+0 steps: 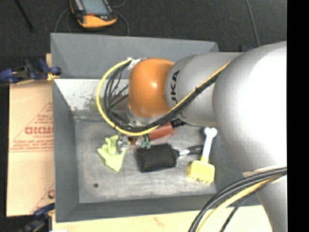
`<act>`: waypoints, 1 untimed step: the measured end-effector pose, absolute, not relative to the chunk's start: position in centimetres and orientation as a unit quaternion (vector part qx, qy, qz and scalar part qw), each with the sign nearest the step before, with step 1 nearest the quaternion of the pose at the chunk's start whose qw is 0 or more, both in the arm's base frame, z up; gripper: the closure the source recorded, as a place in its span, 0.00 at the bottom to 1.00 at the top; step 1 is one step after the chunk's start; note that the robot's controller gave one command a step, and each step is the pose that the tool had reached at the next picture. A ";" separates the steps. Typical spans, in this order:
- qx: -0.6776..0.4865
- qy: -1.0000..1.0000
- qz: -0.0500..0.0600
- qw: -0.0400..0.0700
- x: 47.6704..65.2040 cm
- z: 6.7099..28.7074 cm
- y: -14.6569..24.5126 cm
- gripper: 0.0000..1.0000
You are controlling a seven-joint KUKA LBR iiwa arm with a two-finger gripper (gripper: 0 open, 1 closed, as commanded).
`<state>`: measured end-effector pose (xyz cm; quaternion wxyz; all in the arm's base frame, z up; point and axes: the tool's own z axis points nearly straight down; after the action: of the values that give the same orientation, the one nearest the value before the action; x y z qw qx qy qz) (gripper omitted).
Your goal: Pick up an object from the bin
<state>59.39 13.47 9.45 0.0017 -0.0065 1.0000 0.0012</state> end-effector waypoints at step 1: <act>-0.017 1.000 -0.001 -0.002 58.0 14.6 13.5 1.00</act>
Offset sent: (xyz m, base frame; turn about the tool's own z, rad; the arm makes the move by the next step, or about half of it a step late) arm -0.0035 0.0200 0.1261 -0.0530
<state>57.99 13.48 14.64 -0.0018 -0.0170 0.9999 -0.0005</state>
